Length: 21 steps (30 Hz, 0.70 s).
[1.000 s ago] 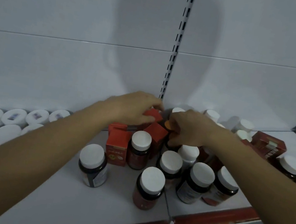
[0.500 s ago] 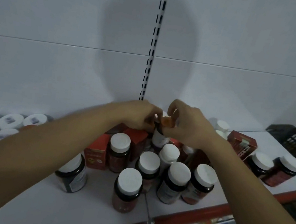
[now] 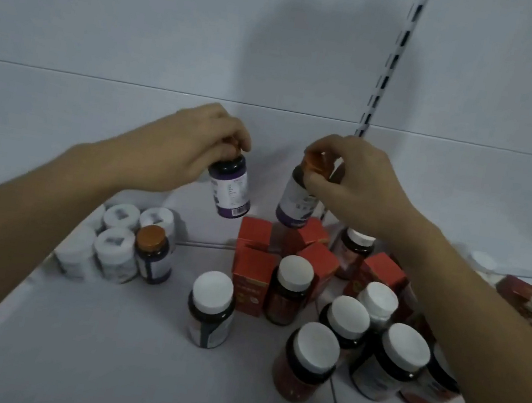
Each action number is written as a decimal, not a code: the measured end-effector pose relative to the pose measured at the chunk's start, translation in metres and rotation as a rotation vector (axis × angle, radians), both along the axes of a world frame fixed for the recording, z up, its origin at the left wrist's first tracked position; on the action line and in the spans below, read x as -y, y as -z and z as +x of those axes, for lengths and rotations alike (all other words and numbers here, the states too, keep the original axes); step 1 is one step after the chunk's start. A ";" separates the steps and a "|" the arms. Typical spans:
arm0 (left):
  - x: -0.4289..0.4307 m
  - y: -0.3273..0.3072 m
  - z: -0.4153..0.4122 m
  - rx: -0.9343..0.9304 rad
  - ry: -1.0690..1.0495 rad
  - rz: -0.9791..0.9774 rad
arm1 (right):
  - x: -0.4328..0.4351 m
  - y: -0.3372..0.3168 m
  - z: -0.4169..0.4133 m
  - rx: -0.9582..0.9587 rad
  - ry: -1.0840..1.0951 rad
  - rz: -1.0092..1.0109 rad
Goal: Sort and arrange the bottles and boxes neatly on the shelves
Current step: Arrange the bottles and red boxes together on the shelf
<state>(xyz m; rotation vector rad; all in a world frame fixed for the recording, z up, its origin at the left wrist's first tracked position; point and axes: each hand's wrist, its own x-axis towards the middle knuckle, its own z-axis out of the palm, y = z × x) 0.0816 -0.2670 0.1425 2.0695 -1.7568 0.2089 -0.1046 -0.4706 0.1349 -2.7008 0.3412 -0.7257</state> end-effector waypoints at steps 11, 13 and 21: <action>-0.098 0.049 0.031 -0.115 -0.125 -0.135 | -0.081 0.070 0.120 -0.393 -0.236 -0.118; -0.099 0.057 0.028 -0.122 -0.093 -0.126 | -0.091 0.084 0.130 -0.417 -0.239 -0.111; -0.072 0.071 0.020 -0.125 0.134 -0.148 | -0.081 0.097 0.120 -0.372 -0.228 0.078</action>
